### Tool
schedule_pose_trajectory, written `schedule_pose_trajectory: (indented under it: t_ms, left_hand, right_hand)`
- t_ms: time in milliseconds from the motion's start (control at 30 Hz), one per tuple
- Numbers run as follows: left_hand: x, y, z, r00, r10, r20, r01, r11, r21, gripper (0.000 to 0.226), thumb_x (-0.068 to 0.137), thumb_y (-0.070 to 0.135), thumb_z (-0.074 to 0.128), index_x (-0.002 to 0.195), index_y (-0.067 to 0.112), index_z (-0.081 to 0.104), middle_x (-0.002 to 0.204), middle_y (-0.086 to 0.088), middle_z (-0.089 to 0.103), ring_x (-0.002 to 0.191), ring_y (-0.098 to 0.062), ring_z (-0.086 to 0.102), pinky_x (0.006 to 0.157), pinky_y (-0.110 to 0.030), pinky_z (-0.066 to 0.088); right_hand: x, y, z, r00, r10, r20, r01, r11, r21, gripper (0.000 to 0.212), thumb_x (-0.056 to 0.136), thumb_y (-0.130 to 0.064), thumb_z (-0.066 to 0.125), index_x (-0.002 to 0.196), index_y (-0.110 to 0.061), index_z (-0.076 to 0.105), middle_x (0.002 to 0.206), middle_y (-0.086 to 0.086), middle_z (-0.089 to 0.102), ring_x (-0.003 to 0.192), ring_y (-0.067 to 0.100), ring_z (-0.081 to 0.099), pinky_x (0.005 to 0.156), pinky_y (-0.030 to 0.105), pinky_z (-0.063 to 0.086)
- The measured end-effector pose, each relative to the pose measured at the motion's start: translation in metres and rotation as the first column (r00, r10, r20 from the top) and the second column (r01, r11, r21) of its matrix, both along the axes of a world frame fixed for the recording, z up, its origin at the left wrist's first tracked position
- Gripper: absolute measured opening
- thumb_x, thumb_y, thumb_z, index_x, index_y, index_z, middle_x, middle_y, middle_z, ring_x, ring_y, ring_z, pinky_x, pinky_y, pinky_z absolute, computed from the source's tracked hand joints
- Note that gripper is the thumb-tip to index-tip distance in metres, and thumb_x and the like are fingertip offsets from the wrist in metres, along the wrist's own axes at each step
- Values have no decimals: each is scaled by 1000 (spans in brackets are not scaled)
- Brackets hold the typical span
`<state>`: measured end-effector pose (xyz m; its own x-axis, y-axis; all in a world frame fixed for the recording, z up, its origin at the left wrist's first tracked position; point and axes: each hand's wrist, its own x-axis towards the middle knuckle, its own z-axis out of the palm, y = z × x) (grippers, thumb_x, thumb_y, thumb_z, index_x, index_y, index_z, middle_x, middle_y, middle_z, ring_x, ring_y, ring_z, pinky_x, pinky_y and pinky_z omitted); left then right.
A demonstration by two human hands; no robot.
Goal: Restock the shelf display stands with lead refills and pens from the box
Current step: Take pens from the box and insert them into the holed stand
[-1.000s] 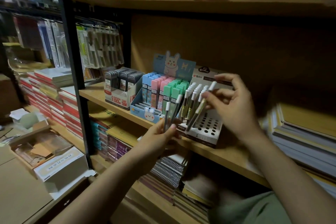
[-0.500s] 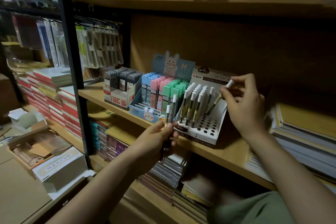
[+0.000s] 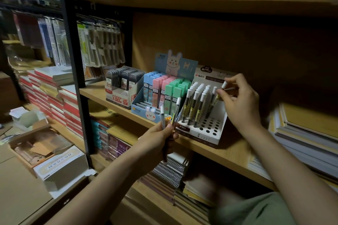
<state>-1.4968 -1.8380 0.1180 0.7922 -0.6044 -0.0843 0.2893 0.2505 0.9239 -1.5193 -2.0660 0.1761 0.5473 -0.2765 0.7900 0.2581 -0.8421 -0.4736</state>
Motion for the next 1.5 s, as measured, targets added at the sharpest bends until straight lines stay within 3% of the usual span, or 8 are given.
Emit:
schedule_pose_trajectory:
  t_ms: [367, 567, 733, 833, 967, 1200, 1333, 1500]
  left_hand:
    - [1, 4, -2, 997, -73, -35, 69, 991, -113, 20, 98, 11, 46, 118, 10, 51, 74, -3, 62, 62, -12, 56, 60, -24, 44]
    - [-1, 3, -3, 993, -115, -13, 113, 988, -108, 28, 99, 12, 46, 126, 14, 48, 75, -5, 61, 62, -13, 54, 58, -24, 44]
    - [0, 5, -2, 993, -116, 28, 119, 987, -108, 28, 98, 13, 49, 125, 18, 51, 75, -4, 59, 61, -11, 52, 54, -22, 42]
    - [2, 4, -2, 990, -123, 72, 131, 986, -108, 31, 96, 14, 52, 126, 22, 51, 77, -4, 58, 63, -12, 51, 56, -23, 39]
    - [-3, -1, -2, 983, -137, 119, 149, 984, -100, 35, 92, 18, 56, 125, 25, 50, 76, -2, 58, 63, -10, 51, 56, -22, 38]
    - [-7, 3, 6, 982, -179, 63, 185, 976, -115, 29, 89, 28, 56, 117, 34, 61, 92, -9, 62, 72, -17, 65, 62, -28, 54]
    - [1, 9, -2, 988, -56, 142, 43, 995, 93, 25, 101, 32, 43, 123, 31, 54, 76, -4, 50, 49, -8, 43, 43, -20, 34]
    - [2, 3, 1, 997, -49, 60, 41, 992, 122, 33, 102, 43, 39, 118, 17, 51, 69, 3, 46, 53, -6, 37, 49, -21, 32]
  right_hand:
    - [8, 9, 1, 995, -41, -90, 36, 998, -60, 23, 83, -4, 72, 101, -12, 61, 113, 7, 59, 96, 16, 62, 65, 2, 45]
    - [8, 15, 0, 987, -56, -153, 49, 998, -48, 24, 82, 2, 70, 99, -13, 61, 106, 1, 55, 97, 20, 61, 80, 35, 59]
    - [-5, 18, 10, 989, -136, -64, 134, 991, -29, 28, 88, -14, 69, 115, -19, 66, 112, -2, 51, 81, 3, 55, 66, 7, 44]
    - [-23, 29, 13, 998, 61, 13, -62, 988, 140, 21, 90, -22, 66, 110, -25, 63, 102, -6, 63, 77, 7, 64, 63, 17, 54]
    - [-31, 61, 3, 914, 385, -131, -327, 888, 324, 32, 86, -22, 70, 115, -31, 61, 97, -5, 69, 86, 8, 70, 71, 25, 59]
    - [-24, 68, 7, 886, 463, -29, -395, 786, 476, 33, 84, -1, 71, 101, -27, 60, 96, 6, 71, 78, 16, 73, 65, 25, 59]
    - [-28, 51, 12, 890, 456, 30, -401, 747, 531, 33, 86, 0, 68, 103, -26, 57, 98, 9, 70, 76, 20, 73, 66, 24, 57]
    - [-30, 45, 6, 903, 429, 16, -388, 799, 459, 35, 86, -4, 69, 103, -32, 57, 102, 5, 67, 83, 16, 72, 67, 24, 58]
